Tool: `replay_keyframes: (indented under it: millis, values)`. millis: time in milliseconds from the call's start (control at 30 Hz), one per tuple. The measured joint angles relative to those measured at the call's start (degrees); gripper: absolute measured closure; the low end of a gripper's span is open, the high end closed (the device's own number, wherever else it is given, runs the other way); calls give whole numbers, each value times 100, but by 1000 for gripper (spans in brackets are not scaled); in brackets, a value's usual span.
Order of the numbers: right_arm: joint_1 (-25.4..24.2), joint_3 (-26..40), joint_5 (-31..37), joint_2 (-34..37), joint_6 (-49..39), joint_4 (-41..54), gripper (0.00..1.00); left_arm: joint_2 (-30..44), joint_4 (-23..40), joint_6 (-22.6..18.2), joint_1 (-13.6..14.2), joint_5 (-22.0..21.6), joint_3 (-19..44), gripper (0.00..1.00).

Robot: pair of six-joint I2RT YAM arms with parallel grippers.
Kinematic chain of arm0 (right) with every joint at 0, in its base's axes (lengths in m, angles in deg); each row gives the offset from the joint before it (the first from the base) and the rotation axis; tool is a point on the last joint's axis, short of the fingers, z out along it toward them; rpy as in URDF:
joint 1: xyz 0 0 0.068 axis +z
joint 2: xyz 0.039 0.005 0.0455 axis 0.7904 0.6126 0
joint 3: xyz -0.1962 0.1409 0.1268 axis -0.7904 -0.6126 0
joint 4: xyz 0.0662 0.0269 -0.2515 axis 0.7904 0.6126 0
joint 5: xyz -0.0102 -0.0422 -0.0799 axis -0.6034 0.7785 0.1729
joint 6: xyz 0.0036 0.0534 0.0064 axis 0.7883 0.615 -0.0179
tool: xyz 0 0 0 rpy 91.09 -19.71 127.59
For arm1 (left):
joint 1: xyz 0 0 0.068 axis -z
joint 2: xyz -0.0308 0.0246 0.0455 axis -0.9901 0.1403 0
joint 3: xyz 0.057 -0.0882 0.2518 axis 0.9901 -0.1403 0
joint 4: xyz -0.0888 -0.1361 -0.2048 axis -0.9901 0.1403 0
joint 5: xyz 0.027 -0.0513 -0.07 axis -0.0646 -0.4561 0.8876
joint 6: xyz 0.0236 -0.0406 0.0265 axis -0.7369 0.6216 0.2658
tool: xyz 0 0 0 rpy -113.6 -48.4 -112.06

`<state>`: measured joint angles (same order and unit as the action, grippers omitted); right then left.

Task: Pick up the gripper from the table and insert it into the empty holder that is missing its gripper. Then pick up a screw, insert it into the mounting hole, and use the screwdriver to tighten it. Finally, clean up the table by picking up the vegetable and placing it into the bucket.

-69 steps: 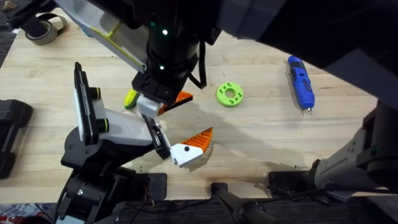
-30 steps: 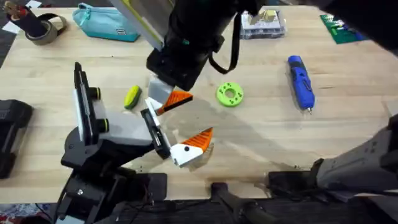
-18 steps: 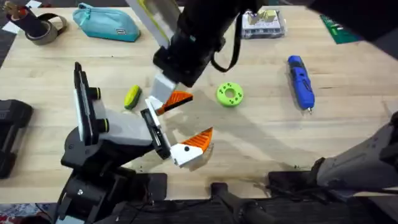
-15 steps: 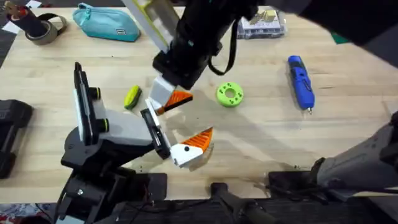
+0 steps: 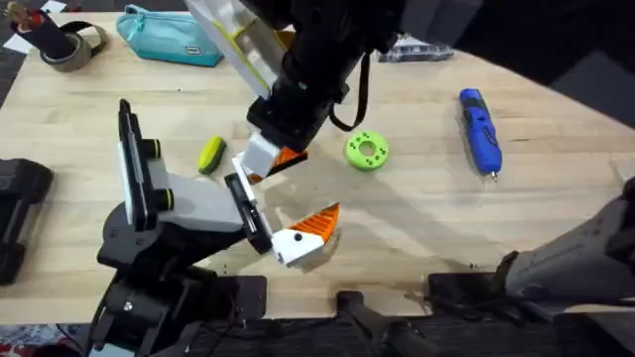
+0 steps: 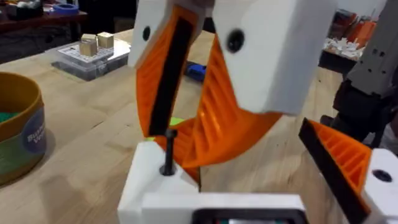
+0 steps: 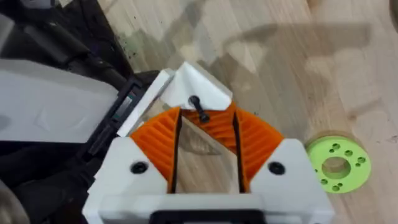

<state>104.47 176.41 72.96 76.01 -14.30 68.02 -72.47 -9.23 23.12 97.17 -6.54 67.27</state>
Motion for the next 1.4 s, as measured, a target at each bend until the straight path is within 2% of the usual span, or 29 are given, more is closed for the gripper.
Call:
replay_keyframes:
  millis: [1400]
  values:
    - [9, 136, -189, 0, 0, 41, 520, -1, 0, 0, -1, 0, 0, 13]
